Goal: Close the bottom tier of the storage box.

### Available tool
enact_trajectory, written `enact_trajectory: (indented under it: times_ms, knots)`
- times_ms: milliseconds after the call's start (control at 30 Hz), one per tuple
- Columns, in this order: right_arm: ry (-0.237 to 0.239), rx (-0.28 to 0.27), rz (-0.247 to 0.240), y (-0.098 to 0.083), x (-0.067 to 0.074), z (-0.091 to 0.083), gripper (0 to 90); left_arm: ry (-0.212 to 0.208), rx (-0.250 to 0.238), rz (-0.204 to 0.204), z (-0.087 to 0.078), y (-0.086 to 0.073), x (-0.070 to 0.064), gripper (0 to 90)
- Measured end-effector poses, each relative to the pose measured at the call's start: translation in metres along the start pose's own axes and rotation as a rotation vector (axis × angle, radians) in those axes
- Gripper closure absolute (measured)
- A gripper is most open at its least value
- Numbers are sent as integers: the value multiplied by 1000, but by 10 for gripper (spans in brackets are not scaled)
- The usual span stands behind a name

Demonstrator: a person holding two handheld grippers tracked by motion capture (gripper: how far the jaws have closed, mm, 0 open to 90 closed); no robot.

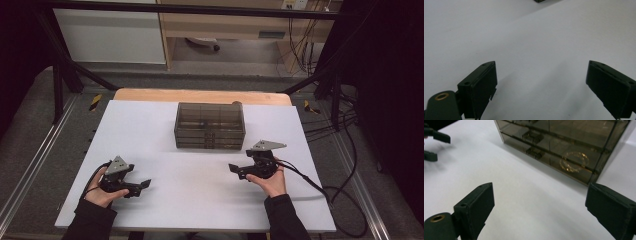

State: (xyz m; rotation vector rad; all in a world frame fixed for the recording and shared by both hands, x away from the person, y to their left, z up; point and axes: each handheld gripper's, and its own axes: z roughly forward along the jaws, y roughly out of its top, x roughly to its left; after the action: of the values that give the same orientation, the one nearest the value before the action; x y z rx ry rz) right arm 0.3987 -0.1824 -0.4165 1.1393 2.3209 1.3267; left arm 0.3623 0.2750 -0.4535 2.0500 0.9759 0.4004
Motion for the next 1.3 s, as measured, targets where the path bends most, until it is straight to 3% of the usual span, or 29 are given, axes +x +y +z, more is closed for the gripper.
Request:
enact_trajectory:
  times_ms: [200, 500, 833, 1300]
  knots:
    - [-3, -3, 9, -10, -6, -12, 38, 1, -1, -2, 0, 0, 0, 97]
    - [-18, 13, 75, -34, -23, -29, 6, -1, 1, -1, 0, 0, -1, 95]
    - [-23, 10, 80, -52, -38, -44, 6, -2, 2, -1, 0, -1, -1, 94]
    - [-24, 19, 65, -68, -47, -53, 7, -9, 9, 5, 0, -1, -2, 94]
